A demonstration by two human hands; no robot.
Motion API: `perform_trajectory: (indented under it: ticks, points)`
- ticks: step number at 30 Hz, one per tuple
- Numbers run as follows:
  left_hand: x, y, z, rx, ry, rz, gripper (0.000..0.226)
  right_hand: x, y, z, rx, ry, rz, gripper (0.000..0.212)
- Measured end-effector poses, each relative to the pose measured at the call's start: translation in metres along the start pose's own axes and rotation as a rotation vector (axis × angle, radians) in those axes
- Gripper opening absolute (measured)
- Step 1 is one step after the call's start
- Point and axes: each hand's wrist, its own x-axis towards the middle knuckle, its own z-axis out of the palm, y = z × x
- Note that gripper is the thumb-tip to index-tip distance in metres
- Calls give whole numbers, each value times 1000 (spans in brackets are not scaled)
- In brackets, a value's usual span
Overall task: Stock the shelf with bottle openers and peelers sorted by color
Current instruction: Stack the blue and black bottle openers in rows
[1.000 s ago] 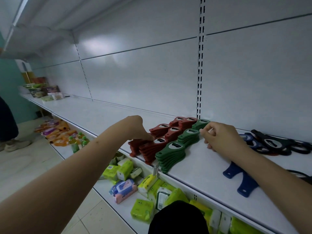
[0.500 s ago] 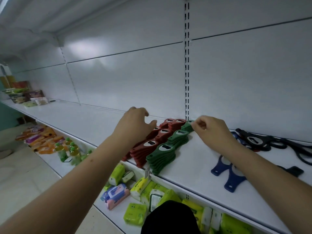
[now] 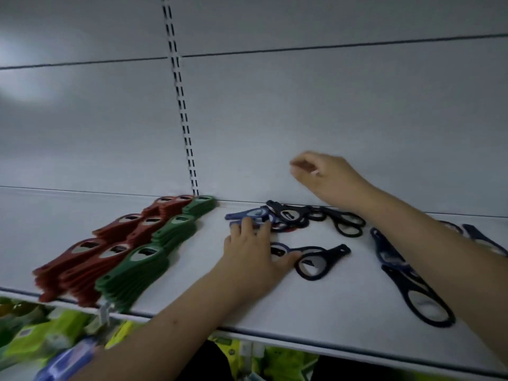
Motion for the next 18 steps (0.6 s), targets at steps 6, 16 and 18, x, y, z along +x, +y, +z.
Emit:
perform_trajectory:
  ticks: [6, 16, 18]
  points:
    - [33, -10, 0, -156, 31, 74, 42, -16, 31, 46, -156, -432, -58, 54]
    - [79, -15, -17, -1, -92, 248, 73, -17, 41, 8, -574, -279, 60, 33]
    - [81, -21, -12, -10, -80, 211, 76, -18, 50, 1, -656, -247, 120, 39]
